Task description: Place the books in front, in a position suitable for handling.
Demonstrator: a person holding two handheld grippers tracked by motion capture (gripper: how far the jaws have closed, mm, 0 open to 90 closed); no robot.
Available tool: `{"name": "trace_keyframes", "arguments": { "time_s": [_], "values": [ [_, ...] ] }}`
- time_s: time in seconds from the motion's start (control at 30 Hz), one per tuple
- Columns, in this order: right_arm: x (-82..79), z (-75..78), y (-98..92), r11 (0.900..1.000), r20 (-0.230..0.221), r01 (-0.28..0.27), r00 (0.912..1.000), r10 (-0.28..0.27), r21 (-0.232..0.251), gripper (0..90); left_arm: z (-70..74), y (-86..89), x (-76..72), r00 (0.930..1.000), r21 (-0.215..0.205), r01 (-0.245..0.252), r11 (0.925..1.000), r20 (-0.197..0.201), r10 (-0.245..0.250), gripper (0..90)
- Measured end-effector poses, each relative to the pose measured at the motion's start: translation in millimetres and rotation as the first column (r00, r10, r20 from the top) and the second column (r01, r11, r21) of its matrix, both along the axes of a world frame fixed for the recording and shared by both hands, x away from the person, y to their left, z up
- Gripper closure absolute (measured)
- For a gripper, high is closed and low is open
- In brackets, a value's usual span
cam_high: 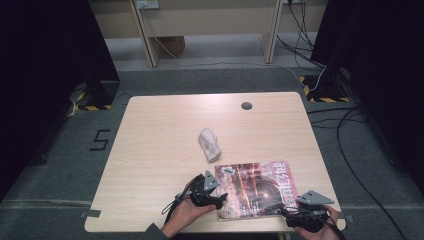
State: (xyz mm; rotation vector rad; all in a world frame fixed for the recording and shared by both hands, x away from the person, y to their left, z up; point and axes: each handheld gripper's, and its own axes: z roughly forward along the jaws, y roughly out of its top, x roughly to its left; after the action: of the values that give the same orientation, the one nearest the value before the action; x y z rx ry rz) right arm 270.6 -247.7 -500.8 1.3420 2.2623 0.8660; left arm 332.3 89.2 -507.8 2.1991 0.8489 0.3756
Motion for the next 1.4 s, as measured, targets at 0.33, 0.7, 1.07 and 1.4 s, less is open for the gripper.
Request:
{"name": "trace_keyframes", "arguments": {
  "time_s": [0.33, 0.7, 1.07, 1.4],
  "values": [
    [15.5, -1.4, -0.3, 1.000, -0.011, 0.020, 0.9997, -0.020, 0.017, 25.3, 3.9, 2.2, -17.3, 0.9986, 0.034, 0.049, 0.9982, -0.023, -0.048, 33.5],
    [45.6, -0.7, 11.4, 0.999, 0.000, 0.041, 0.9992, -0.041, -0.004, 25.8, 3.2, 6.0, -31.2, 0.9978, 0.018, 0.053, 0.9984, -0.042, -0.052, 33.4],
    [94.4, -0.1, 28.2, 0.998, 0.015, 0.066, 0.9977, -0.066, -0.018, 28.5, 0.8, -3.8, -35.5, 0.9987, -0.008, 0.043, 0.9990, -0.028, -0.043, 33.3],
    [117.9, 1.4, 40.3, 0.994, 0.045, 0.089, 0.9953, -0.086, -0.068, 28.9, -0.8, -18.0, -34.4, 0.9991, -0.022, 0.040, 0.9990, -0.014, -0.041, 32.9]
  ]
}}
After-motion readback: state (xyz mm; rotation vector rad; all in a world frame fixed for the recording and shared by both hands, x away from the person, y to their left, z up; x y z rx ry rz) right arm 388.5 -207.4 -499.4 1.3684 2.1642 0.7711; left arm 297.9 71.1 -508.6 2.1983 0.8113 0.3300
